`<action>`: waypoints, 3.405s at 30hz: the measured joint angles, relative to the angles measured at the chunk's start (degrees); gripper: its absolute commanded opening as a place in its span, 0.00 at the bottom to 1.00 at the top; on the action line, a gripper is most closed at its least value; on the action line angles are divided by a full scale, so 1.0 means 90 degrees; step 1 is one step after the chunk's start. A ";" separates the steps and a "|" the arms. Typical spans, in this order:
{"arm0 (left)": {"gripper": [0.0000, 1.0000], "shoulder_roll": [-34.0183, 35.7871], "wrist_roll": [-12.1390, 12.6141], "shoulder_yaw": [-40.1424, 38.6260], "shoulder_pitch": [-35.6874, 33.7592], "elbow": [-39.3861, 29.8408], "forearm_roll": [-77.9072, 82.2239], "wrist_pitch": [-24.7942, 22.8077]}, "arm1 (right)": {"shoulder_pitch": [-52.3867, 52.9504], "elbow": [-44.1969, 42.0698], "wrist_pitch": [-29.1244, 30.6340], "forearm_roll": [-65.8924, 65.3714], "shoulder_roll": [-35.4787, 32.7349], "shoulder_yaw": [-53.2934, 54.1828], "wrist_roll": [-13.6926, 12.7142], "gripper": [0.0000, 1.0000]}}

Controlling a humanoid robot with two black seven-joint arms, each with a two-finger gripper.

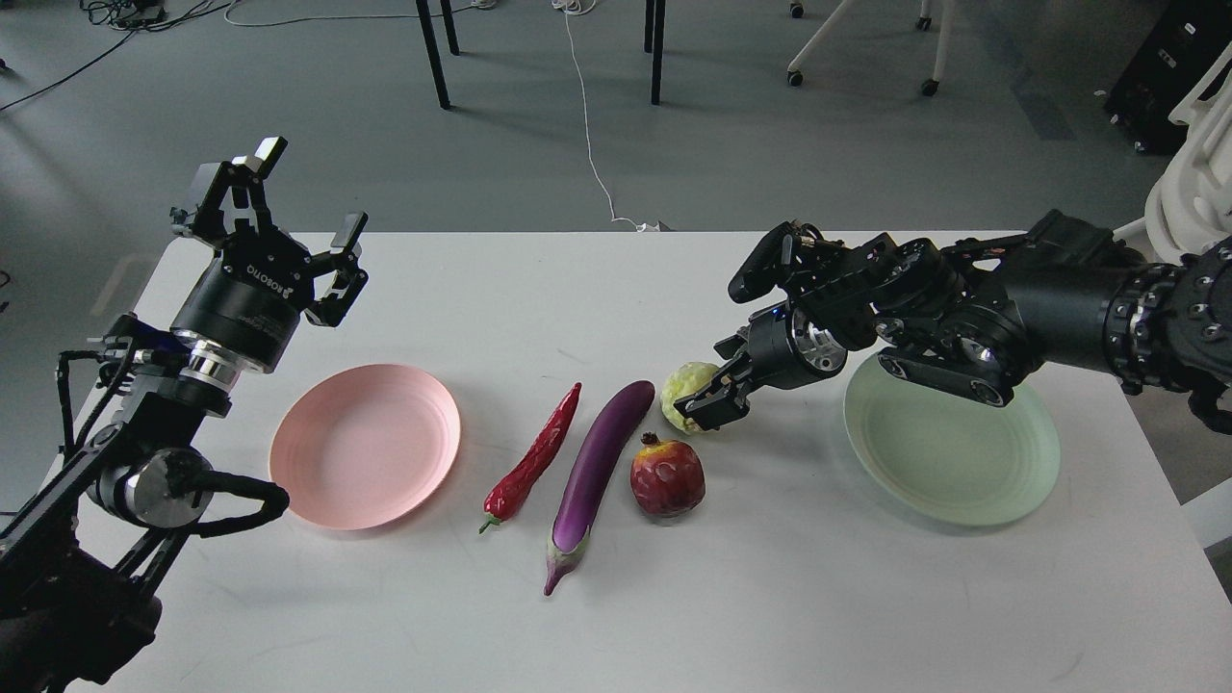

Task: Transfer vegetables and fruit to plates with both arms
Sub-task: 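Carry the pale fruit to the green plate and release it, then move the right gripper to the red apple and grasp it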

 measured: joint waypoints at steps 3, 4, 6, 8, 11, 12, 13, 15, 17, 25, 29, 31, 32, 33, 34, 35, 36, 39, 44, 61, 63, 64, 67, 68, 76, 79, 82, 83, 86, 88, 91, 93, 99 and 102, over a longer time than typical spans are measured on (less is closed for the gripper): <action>0.99 0.0000 0.0000 0.0000 0.0000 0.0000 -0.0003 -0.0002 | -0.0025 0.0000 0.0000 -0.0001 0.0000 -0.0006 0.0000 0.79; 0.99 0.0000 0.0000 0.0000 0.0000 0.0000 -0.0003 -0.0004 | -0.0028 0.0005 0.0000 -0.0001 0.0000 -0.0006 0.0000 0.75; 0.99 0.0004 0.0000 0.0000 0.0000 0.0000 -0.0003 -0.0009 | -0.0031 0.0014 0.0000 -0.0001 0.0000 -0.0024 0.0000 0.68; 0.99 0.0009 0.0000 -0.0007 0.0000 0.0000 -0.0003 -0.0011 | -0.0033 0.0017 0.0000 -0.0001 -0.0001 -0.0078 0.0000 0.60; 0.99 0.0017 0.0000 -0.0011 0.0000 0.0000 -0.0003 -0.0012 | -0.0034 0.0028 -0.0003 0.0001 -0.0011 -0.0141 0.0002 0.49; 0.99 0.0017 -0.0003 -0.0014 0.0000 0.0000 -0.0003 -0.0012 | -0.0034 0.0039 -0.0006 0.0001 -0.0023 -0.0153 0.0002 0.48; 0.99 0.0018 -0.0007 -0.0016 0.0000 0.0000 -0.0003 -0.0012 | -0.0034 0.0053 -0.0006 0.0001 -0.0040 -0.0160 0.0002 0.48; 0.99 0.0019 -0.0011 -0.0021 0.0000 0.0000 -0.0002 -0.0012 | -0.0019 0.0090 -0.0006 -0.0001 -0.0100 -0.0172 0.0002 0.48; 0.99 0.0020 -0.0011 -0.0028 0.0000 0.0000 -0.0003 -0.0012 | 0.0039 0.0171 0.0001 -0.0017 -0.0234 -0.0180 0.0001 0.48; 0.99 0.0020 -0.0011 -0.0049 0.0000 0.0000 -0.0003 -0.0013 | 0.1005 0.1416 0.0010 -0.0092 -0.1670 -0.0172 0.0000 0.48; 0.99 0.0013 -0.0011 -0.0050 -0.0006 -0.0024 -0.0002 -0.0013 | 0.1425 0.2154 0.0016 -0.0516 -0.2817 -0.0171 0.0001 0.48; 0.99 0.0016 -0.0011 -0.0049 -0.0007 -0.0082 -0.0002 -0.0014 | 0.1484 0.2266 -0.0018 -0.1056 -0.3372 -0.0172 0.0002 0.48; 0.99 0.0019 -0.0011 -0.0047 -0.0007 -0.0107 -0.0002 -0.0016 | 0.1493 0.2290 -0.0077 -0.1371 -0.3660 -0.0172 0.0001 0.48; 0.99 0.0023 -0.0011 -0.0044 -0.0007 -0.0133 0.0000 -0.0019 | 0.1491 0.2300 -0.0141 -0.1635 -0.3910 -0.0172 0.0000 0.48; 0.99 0.0027 -0.0011 -0.0043 -0.0007 -0.0148 -0.0001 -0.0020 | 0.1463 0.2305 -0.0221 -0.1904 -0.4173 -0.0172 0.0000 0.48; 0.99 0.0028 -0.0011 -0.0041 -0.0007 -0.0156 0.0001 -0.0020 | 0.1411 0.2310 -0.0291 -0.2129 -0.4405 -0.0172 0.0001 0.48; 0.99 0.0028 -0.0011 -0.0038 -0.0006 -0.0161 0.0001 -0.0022 | 0.1335 0.2312 -0.0352 -0.2309 -0.4605 -0.0172 0.0001 0.48; 0.99 0.0029 -0.0011 -0.0024 -0.0002 -0.0164 0.0001 -0.0022 | 0.1023 0.2305 -0.0504 -0.2555 -0.4994 -0.0172 0.0001 0.48; 0.99 0.0029 -0.0010 -0.0002 -0.0001 -0.0174 0.0001 -0.0022 | 0.0450 0.2111 -0.0869 -0.2598 -0.5173 -0.0101 0.0002 0.48; 0.99 0.0030 -0.0005 0.0023 0.0037 -0.0214 0.0002 -0.0022 | -0.0683 0.0767 -0.1432 -0.2502 -0.3931 0.0399 0.0000 0.74; 0.99 0.0044 -0.0005 0.0022 0.0045 -0.0214 0.0001 -0.0022 | -0.0696 0.0756 -0.1434 -0.2494 -0.3903 0.0403 0.0000 0.84; 0.99 0.0044 -0.0005 0.0022 0.0047 -0.0214 0.0001 -0.0022 | -0.0697 0.0753 -0.1435 -0.2492 -0.3902 0.0404 0.0000 0.88; 0.99 0.0044 -0.0005 0.0022 0.0048 -0.0214 0.0001 -0.0022 | -0.0697 0.0755 -0.1436 -0.2491 -0.3922 0.0405 0.0000 0.95; 0.99 0.0044 -0.0005 0.0021 0.0049 -0.0214 0.0001 -0.0022 | -0.0698 0.0763 -0.1436 -0.2489 -0.3932 0.0406 0.0000 0.96; 0.99 0.0109 -0.0001 0.0012 0.0049 -0.0225 0.0001 -0.0022 | -0.0269 0.1374 -0.1409 -0.2075 -0.4187 0.0602 0.0000 0.97; 0.99 0.0140 -0.0001 0.0011 0.0049 -0.0244 0.0001 -0.0021 | 0.0374 0.2088 -0.1342 -0.1686 -0.4251 0.0623 0.0000 0.98; 0.99 0.0139 -0.0001 0.0016 0.0049 -0.0252 0.0001 -0.0013 | 0.1032 0.2759 -0.1067 -0.1060 -0.4164 0.0586 -0.0001 0.98; 0.99 0.0129 -0.0001 0.0017 0.0049 -0.0257 0.0001 -0.0012 | 0.1260 0.2937 -0.0895 -0.0866 -0.4061 0.0564 -0.0001 0.98; 0.99 0.0111 0.0000 0.0020 0.0055 -0.0265 0.0002 -0.0008 | 0.1778 0.3212 -0.0415 -0.0458 -0.3529 0.0390 -0.0001 0.98; 0.99 0.0109 0.0000 0.0020 0.0058 -0.0265 0.0002 -0.0003 | 0.1970 0.3267 -0.0288 -0.0317 -0.3095 0.0163 -0.0001 0.97; 0.99 0.0108 0.0000 -0.0005 0.0059 -0.0261 0.0000 -0.0002 | 0.2066 0.3267 -0.0249 -0.0187 -0.2393 -0.0250 -0.0001 0.97; 0.99 0.0112 0.0000 -0.0026 0.0064 -0.0261 0.0002 -0.0002 | 0.2074 0.3210 -0.0273 -0.0123 -0.1991 -0.0450 0.0000 0.97; 0.99 0.0136 -0.0001 -0.0094 0.0068 -0.0253 -0.0009 0.0022 | 0.1866 0.3064 -0.0328 0.0246 -0.1296 -0.0613 0.0000 0.97; 0.99 0.0135 -0.0008 -0.0100 0.0069 -0.0253 -0.0010 0.0032 | 0.1583 0.2723 -0.0340 0.0293 -0.0967 -0.0622 0.0000 0.97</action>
